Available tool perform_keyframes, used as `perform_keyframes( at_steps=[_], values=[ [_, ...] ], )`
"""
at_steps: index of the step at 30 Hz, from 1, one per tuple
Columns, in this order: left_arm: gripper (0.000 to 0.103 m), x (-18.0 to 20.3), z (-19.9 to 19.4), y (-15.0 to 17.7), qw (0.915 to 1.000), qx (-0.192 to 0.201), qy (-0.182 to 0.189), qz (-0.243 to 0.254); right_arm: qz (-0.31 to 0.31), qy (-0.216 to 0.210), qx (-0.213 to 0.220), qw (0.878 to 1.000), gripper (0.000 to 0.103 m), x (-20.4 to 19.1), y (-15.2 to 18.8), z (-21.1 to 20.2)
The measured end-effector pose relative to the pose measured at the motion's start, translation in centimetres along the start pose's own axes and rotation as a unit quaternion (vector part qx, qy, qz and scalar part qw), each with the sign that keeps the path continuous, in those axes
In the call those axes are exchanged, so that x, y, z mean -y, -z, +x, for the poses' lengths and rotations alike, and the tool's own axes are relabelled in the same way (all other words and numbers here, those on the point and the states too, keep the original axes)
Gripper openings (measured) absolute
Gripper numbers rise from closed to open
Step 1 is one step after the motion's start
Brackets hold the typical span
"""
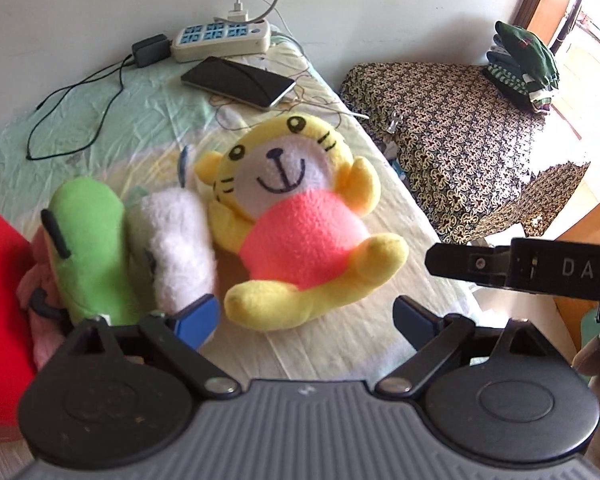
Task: Organize objects
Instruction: 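Grasp the yellow tiger plush with pink belly with the right gripper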
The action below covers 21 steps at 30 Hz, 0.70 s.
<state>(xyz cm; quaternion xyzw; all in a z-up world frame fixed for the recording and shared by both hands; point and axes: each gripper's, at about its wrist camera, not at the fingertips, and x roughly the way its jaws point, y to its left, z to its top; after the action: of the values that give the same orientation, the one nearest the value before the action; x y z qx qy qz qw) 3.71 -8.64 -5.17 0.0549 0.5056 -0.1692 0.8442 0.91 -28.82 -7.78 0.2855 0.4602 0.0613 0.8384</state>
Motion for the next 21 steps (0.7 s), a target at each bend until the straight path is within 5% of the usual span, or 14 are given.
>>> perform_keyframes(
  at_steps=[12,21],
  values=[
    [0.095,0.1,3.7,-1.7,0.9995,-0.026,-0.017,0.008,0.029,-0.048,-0.014,0.998,0.064,1.2,-2.7,3.4],
    [0.099,-0.6,5.9,-1.9,0.9988,-0.048,0.008,0.001,0.012,-0.089,-0.047,0.995,0.064,0.5,-3.5,6.6]
  ],
)
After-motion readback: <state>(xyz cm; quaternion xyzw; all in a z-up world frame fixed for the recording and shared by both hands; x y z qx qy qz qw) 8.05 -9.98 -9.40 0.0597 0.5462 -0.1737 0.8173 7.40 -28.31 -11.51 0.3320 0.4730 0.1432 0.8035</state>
